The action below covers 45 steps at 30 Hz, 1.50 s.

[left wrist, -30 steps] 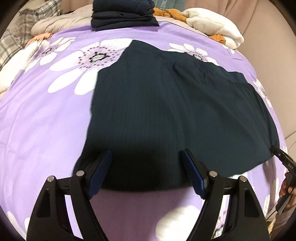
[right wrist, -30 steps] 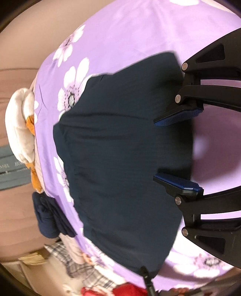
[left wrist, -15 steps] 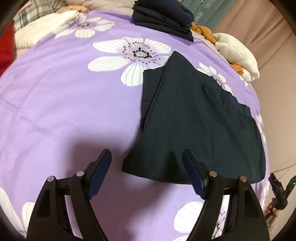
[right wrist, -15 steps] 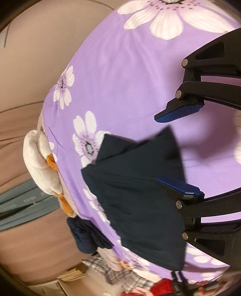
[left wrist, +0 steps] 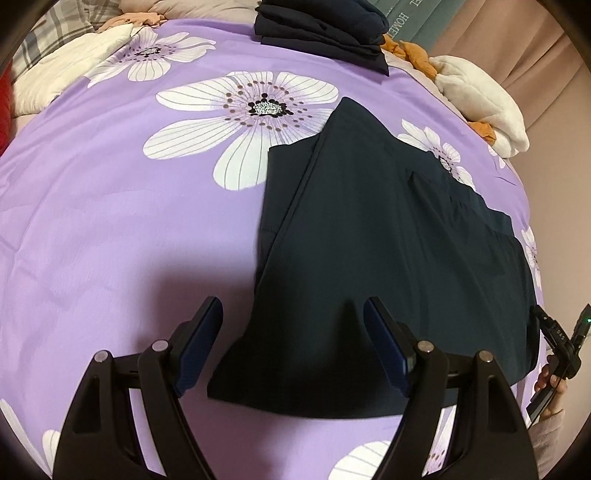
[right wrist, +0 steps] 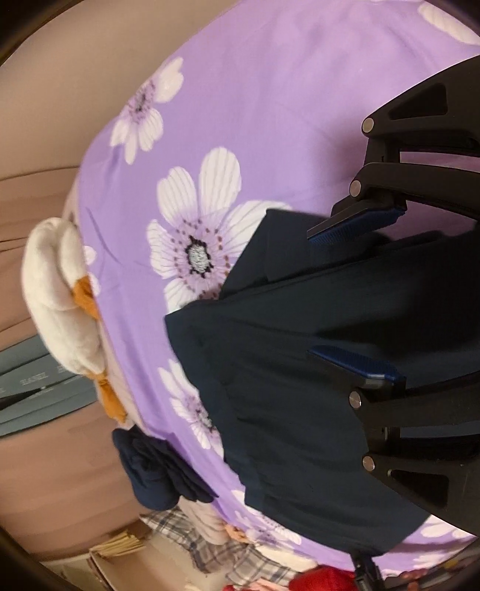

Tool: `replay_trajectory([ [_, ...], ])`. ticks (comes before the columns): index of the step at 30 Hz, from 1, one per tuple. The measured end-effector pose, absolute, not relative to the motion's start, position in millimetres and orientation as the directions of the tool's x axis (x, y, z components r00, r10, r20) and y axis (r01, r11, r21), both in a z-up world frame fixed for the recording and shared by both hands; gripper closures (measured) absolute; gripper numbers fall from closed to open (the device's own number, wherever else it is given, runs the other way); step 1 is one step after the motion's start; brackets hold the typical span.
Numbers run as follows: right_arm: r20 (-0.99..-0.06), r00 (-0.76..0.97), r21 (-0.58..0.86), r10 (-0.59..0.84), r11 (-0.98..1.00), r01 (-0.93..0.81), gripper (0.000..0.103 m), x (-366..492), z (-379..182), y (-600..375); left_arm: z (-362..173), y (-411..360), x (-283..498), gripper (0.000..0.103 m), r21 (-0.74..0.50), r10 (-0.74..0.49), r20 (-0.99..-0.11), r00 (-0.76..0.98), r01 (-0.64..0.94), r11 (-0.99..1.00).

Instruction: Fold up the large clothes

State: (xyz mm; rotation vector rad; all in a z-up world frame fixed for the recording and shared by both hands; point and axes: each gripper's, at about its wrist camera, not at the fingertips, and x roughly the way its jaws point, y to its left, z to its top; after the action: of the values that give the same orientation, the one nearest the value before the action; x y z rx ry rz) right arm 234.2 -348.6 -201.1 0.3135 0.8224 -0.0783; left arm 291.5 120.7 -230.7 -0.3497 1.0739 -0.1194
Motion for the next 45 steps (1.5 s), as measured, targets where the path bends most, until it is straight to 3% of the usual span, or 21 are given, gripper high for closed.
replay_trajectory([
  [4, -0.749, 0.656, 0.256, 0.09, 0.953, 0.162, 0.085, 236, -210, -347, -234, 118, 296, 0.024, -0.328, -0.262, -0.845, 0.467, -0.065, 0.943],
  [7, -0.73, 0.679, 0.246, 0.083, 0.958, 0.148, 0.097, 230, -204, -342, -235, 113, 298, 0.024, -0.324, -0.263, -0.848, 0.459, -0.057, 0.944],
  [10, -0.709, 0.702, 0.243, 0.064, 0.957, 0.158, 0.1, 224, -195, -343, -233, 108, 300, 0.024, -0.325, -0.27, -0.845, 0.461, -0.043, 0.945],
  [15, -0.701, 0.712, 0.272, 0.034, 0.936, 0.223, 0.101, 215, -190, -356, -226, 99, 302, 0.024, -0.305, -0.263, -0.841, 0.472, -0.013, 0.952],
  [25, -0.782, 0.622, 0.294, 0.046, 0.906, 0.303, 0.1, 219, -213, -366, -221, 118, 296, 0.024, -0.284, -0.224, -0.842, 0.49, -0.051, 0.957],
  [26, -0.782, 0.622, 0.294, 0.041, 0.904, 0.311, 0.097, 218, -208, -367, -218, 121, 293, 0.024, -0.28, -0.217, -0.84, 0.496, -0.055, 0.958],
  [28, -0.771, 0.637, 0.258, -0.011, 0.909, 0.328, 0.075, 213, -195, -365, -213, 126, 290, 0.024, -0.28, -0.214, -0.834, 0.509, -0.056, 0.958],
  [30, -0.747, 0.66, 0.193, -0.087, 0.921, 0.34, 0.065, 206, -179, -360, -207, 126, 288, 0.024, -0.279, -0.213, -0.825, 0.524, -0.049, 0.959],
  [35, -0.702, 0.711, 0.158, -0.047, 0.963, 0.22, 0.065, 199, -159, -334, -201, 105, 286, 0.026, -0.254, -0.216, -0.801, 0.558, 0.009, 0.967],
  [37, -0.7, 0.714, 0.145, -0.015, 0.976, 0.162, 0.065, 202, -160, -320, -200, 90, 286, 0.031, -0.233, -0.22, -0.793, 0.568, 0.051, 0.971],
  [39, -0.709, 0.705, 0.126, 0.003, 0.984, 0.123, 0.065, 207, -165, -308, -202, 77, 287, 0.038, -0.217, -0.231, -0.791, 0.566, 0.093, 0.972],
  [45, -0.769, 0.638, 0.127, 0.022, 0.985, 0.12, 0.065, 227, -199, -302, -226, 63, 303, 0.043, -0.213, -0.244, -0.82, 0.518, 0.12, 0.97],
])
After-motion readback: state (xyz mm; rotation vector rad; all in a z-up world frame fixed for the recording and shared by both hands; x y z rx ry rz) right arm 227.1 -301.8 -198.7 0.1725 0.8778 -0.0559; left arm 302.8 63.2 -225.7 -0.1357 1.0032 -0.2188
